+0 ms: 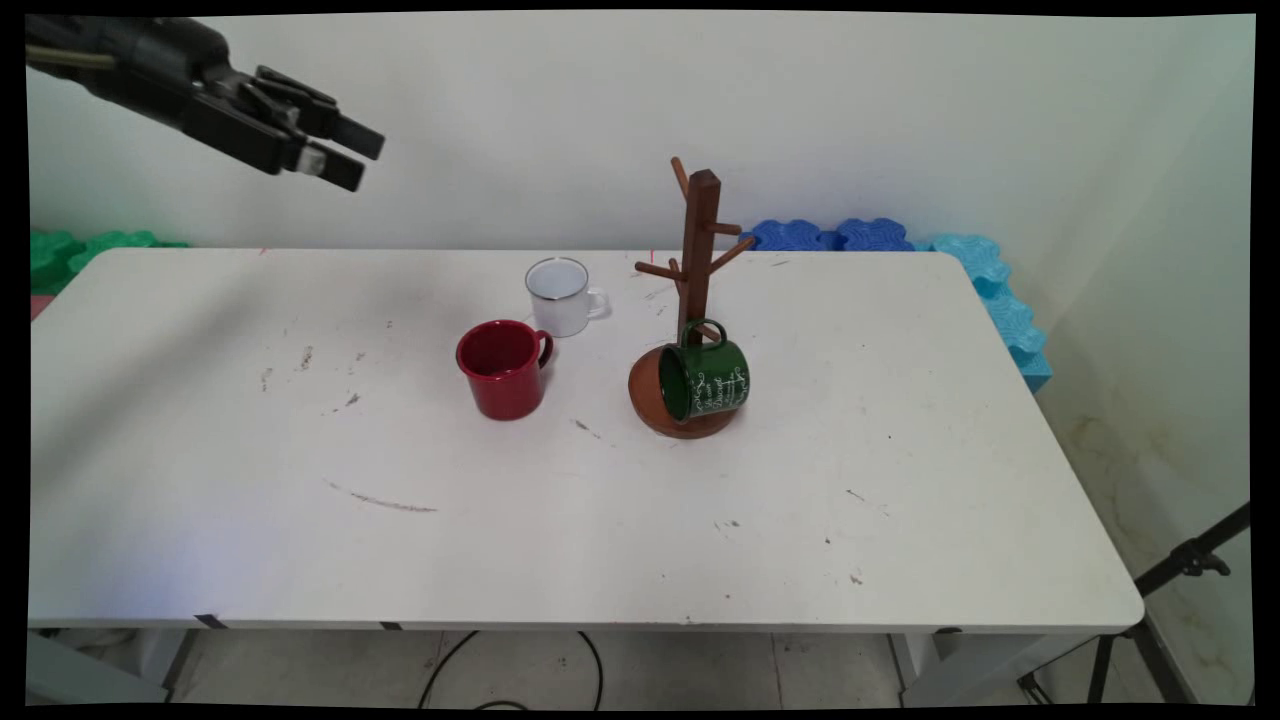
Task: Pick up the green mug from the rack
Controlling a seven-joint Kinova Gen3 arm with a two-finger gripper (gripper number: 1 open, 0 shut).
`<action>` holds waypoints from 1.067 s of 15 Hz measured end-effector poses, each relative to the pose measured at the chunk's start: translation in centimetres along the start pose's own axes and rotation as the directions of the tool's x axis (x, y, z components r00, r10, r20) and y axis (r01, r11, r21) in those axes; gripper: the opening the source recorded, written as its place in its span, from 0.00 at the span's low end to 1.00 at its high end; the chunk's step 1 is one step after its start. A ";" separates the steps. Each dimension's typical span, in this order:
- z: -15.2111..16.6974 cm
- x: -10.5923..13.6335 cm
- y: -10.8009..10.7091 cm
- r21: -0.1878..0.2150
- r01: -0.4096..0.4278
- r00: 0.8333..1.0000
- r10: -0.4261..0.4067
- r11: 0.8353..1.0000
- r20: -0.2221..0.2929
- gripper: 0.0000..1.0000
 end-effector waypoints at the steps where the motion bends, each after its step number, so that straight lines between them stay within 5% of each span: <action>1: 0.5 -0.1 0.2 0.006 0.004 1.000 -0.004 1.000 -0.001 1.00; 16: 13.7 -2.9 5.8 0.096 0.064 0.996 -0.069 0.993 0.051 1.00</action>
